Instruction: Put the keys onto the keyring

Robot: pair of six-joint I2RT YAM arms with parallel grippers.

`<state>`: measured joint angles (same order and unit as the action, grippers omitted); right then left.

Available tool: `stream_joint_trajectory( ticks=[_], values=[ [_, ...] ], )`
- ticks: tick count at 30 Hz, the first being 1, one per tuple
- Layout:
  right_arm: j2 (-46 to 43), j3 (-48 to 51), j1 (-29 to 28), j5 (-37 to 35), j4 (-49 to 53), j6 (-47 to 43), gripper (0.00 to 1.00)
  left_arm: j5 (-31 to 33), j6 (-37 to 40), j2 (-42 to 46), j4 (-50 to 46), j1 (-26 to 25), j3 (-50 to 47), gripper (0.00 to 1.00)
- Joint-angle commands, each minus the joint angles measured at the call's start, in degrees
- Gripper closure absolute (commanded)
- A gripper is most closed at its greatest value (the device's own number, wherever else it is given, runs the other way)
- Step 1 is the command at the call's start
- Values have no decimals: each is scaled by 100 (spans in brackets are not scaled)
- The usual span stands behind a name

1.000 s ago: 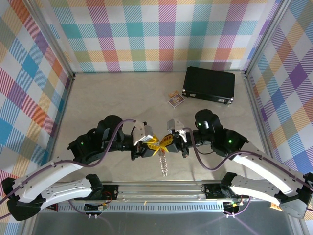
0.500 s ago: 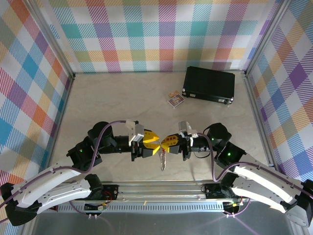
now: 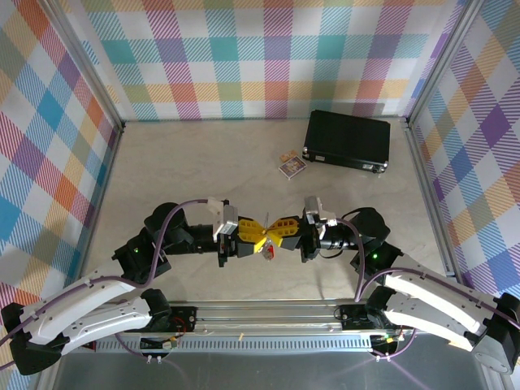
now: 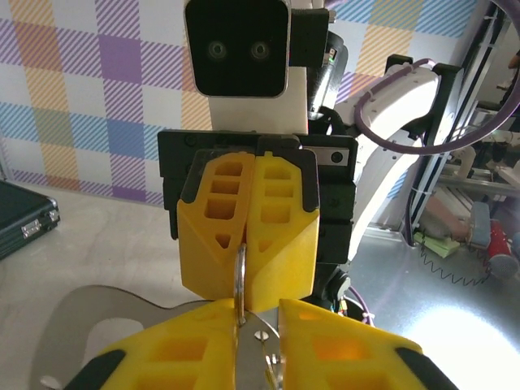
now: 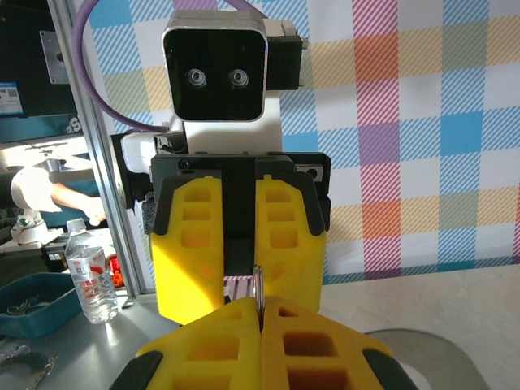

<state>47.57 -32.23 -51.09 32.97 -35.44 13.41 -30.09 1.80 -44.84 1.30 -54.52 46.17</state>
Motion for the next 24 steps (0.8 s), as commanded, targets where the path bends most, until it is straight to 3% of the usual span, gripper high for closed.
stream_joint_trajectory(
  ticks=[1, 9, 15, 24],
  values=[
    [-33, 86, -59, -36, -502, 135, 100, -161, -78, -25, 421, -38, -85, 83],
    [-56, 145, -77, 98, -590, 118, 100, -168, -92, -34, 510, -40, -43, 84],
    [-51, 191, -85, 152, -624, 117, 100, -190, -111, -118, 592, -41, -31, 91],
    [-88, 209, -94, 262, -499, 53, 100, -139, -117, -170, 687, -41, -8, 90]
  ],
)
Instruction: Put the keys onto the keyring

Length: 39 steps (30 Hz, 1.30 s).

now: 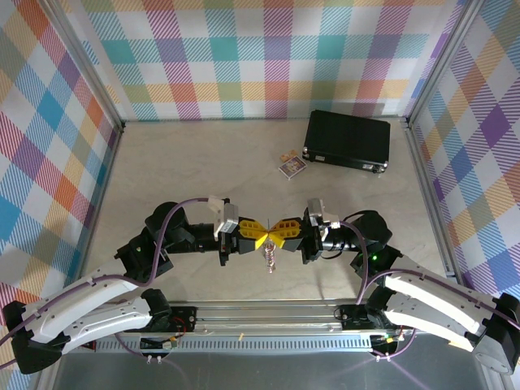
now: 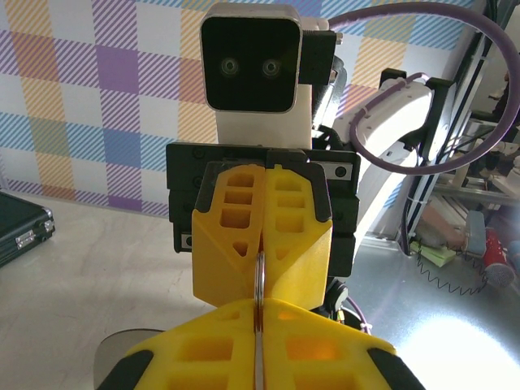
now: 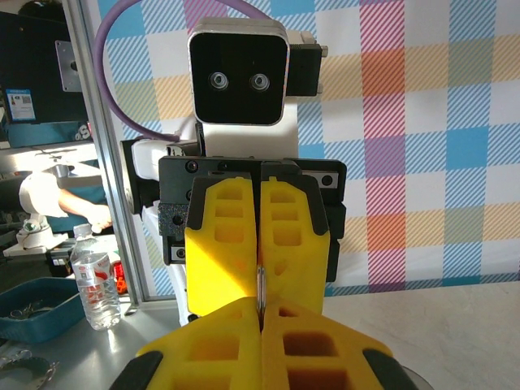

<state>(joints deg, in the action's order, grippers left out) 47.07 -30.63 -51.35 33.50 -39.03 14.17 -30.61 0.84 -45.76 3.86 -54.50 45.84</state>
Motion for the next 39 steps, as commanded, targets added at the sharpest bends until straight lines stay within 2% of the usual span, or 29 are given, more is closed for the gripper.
stream_joint_trajectory(
  ticks=[1, 5, 11, 15, 21, 25, 30, 34, 39],
  values=[
    [-39, 50, -77, 214, -117, -36, 100, -79, -6, -91, 439, -43, 22, 91],
    [-40, 24, -79, 215, -10, -72, 100, -17, 44, -109, 436, -48, 21, 100],
    [-82, -3, -80, 150, 242, -190, 100, 186, 277, -14, 65, -41, 109, 100],
    [-217, -123, -77, 117, 895, -418, 100, 386, 570, -3, -499, -38, 285, 100],
    [-594, -472, -77, -209, 2352, -1062, 67, 710, 1115, -129, -1587, -37, 789, 100],
    [-690, -981, -77, -450, 3739, -1660, 59, 930, 1465, -328, -2517, -37, 1155, 100],
    [-514, -1442, -79, -714, 4667, -2213, 58, 1025, 1725, -589, -3305, -43, 1559, 100],
    [-250, -1637, -77, -747, 4909, -2361, 61, 1004, 1790, -713, -3609, -43, 1735, 100],
    [-45, -1666, -77, -670, 4907, -2393, 58, 1039, 1884, -828, -3910, -43, 1888, 100]
  ],
)
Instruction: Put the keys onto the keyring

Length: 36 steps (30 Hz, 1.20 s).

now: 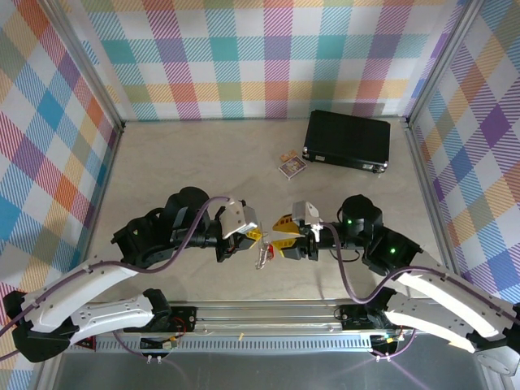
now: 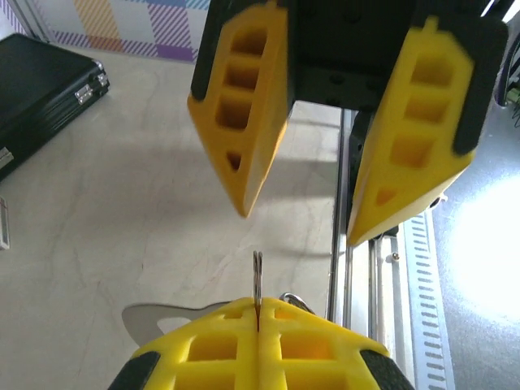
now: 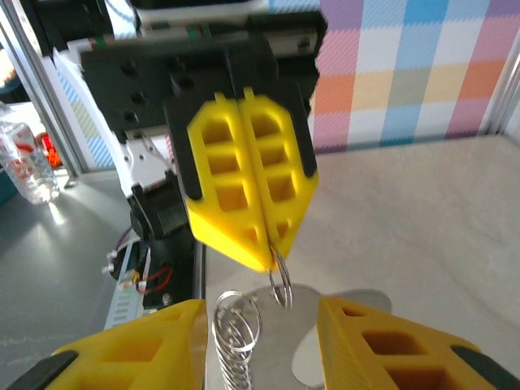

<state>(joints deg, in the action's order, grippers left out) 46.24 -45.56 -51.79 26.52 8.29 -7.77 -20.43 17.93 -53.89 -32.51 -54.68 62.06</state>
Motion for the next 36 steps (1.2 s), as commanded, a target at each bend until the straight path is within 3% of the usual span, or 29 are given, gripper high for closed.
stream_joint_trajectory(
  ticks=[1, 14, 19, 28, 36],
  values=[
    [69, -181, -37, 28, 173, -191, 58, 22, 206, -41, -328, -23, 292, 100],
    [509, -193, -35, 180, -131, -94, 61, -67, 299, -209, -406, -25, 342, 100],
    [634, -175, -33, 278, -327, -22, 78, -115, 296, -212, -372, -26, 328, 100],
    [606, -197, -33, 349, -302, 12, 67, -76, 339, -245, -423, -26, 315, 100],
    [586, -249, -33, 285, -120, -92, 77, -102, 351, -265, -414, -26, 298, 100]
  ],
)
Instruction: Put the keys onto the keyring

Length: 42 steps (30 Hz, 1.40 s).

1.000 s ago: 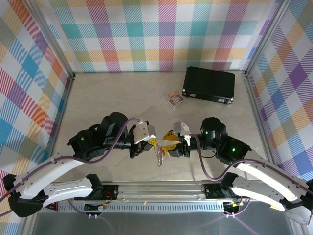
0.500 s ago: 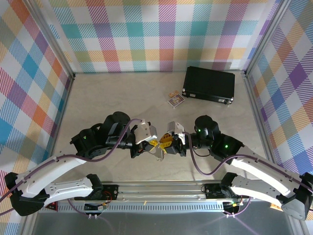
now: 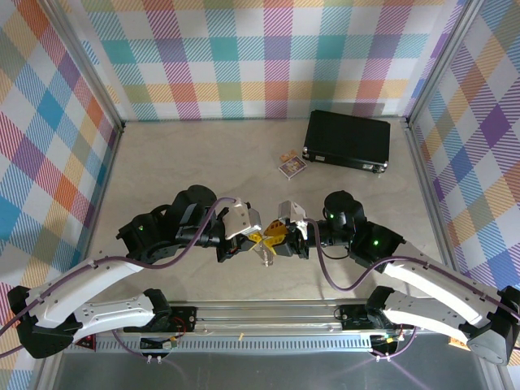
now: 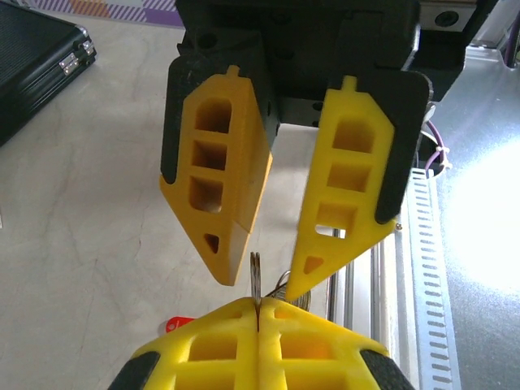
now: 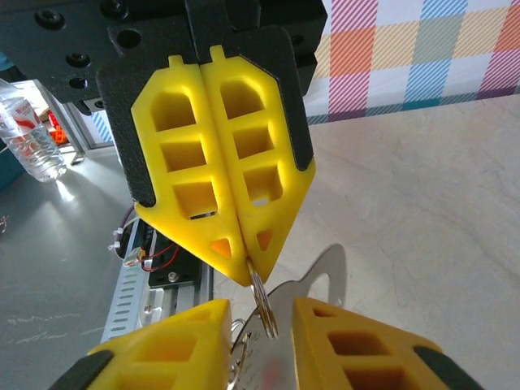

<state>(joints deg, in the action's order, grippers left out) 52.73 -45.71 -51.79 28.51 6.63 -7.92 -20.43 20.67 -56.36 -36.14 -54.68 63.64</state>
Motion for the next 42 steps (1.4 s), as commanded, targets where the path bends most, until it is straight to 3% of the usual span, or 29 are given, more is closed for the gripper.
stream_joint_trajectory(
  ticks=[1, 11, 16, 17, 20, 24, 34, 42],
  values=[
    [-62, -236, -34, 89, 70, -86, 78, -114, 78, -16, -51, -26, 132, 100],
    [16, -255, -33, 87, 128, -114, 100, -124, 65, -33, -4, -25, 124, 100],
    [-78, -208, -33, -7, 59, -92, 100, -120, -172, 143, 389, -26, -115, 100],
    [-146, -140, -33, -39, -57, -51, 100, -96, -311, 260, 611, -26, -266, 95],
    [-415, 174, -35, 85, -793, 411, 100, -42, -726, 734, 1346, -17, -803, 75],
    [-707, 668, -33, 333, -2142, 1106, 100, -101, -1359, 1425, 2623, -18, -1552, 69],
    [-817, 1670, -33, 307, -5145, 2253, 100, -893, -1961, 1488, 3872, -17, -1812, 66],
    [-669, 1837, -42, 303, -5901, 2468, 100, -1165, -2040, 1356, 4226, -17, -1856, 68]
  ],
)
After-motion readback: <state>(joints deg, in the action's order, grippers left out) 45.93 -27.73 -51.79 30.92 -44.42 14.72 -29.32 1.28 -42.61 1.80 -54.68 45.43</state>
